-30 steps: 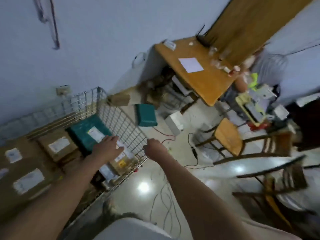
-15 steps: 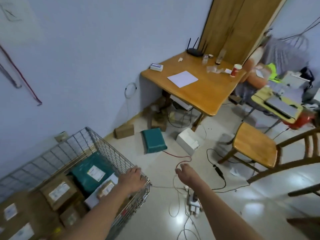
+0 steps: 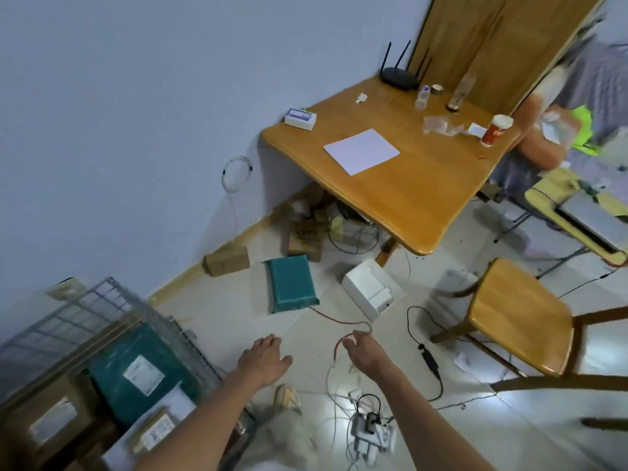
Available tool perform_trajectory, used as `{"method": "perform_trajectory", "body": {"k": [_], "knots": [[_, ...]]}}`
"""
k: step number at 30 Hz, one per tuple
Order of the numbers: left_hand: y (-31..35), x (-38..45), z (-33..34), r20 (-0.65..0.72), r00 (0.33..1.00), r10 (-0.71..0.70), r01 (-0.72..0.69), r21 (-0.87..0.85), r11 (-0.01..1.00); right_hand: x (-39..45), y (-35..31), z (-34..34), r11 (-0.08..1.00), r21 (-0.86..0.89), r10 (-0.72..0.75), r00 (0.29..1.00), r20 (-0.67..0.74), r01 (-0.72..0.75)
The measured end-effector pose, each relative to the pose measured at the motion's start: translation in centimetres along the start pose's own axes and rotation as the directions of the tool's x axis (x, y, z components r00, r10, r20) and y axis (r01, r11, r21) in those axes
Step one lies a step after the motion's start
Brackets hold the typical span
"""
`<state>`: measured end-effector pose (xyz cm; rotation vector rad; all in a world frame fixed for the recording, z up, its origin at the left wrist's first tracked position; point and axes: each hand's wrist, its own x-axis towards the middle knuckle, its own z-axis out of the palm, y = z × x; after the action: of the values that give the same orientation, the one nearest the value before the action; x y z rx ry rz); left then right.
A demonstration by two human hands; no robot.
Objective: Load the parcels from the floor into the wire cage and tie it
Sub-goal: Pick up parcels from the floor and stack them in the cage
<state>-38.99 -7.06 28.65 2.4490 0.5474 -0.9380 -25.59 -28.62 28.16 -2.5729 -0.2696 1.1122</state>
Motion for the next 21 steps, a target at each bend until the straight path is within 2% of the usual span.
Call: {"method": "perform_trajectory", "body": {"k": [2,4,7,11,17,21], "knots": [[1.7,2.6,-2.8,0.030,0.999,0.009,-0.007,-0.046,0.999,2.5,0.1,-3.0,0.999,0.021,0.045,0.999,0.026,-0.046],[3.0,5.5,-5.6,0.006,1.000,0.009,-0.008,-0.064,0.998,4.6,-1.1,-6.4,0.997,0.046,0.067,0.997,0.035,-0.068],[4.6,9.6,-9.9,-0.010,1.000,-0.018,0.017,-0.138,0.990,8.1,-3.3,-10.5,0.998,0.043,0.046,0.999,0.008,-0.047],[5.2,16.3,-13.4,-0.002,0.998,-0.063,0.061,-0.222,0.973,14.9,-5.8,-13.1,0.998,0.007,0.054,0.995,0.081,-0.054],[1.6,30.3,-15.0,-0.006,0.971,-0.238,0.215,-0.413,0.885,34.1,-9.9,-12.8,0.995,-0.094,0.050,0.969,0.240,-0.028],[-0.5,42.7,-15.3,0.022,0.969,-0.246,0.236,-0.371,0.898,48.7,-13.2,-11.8,0.989,-0.147,0.014,0.984,0.180,0.013]]}}
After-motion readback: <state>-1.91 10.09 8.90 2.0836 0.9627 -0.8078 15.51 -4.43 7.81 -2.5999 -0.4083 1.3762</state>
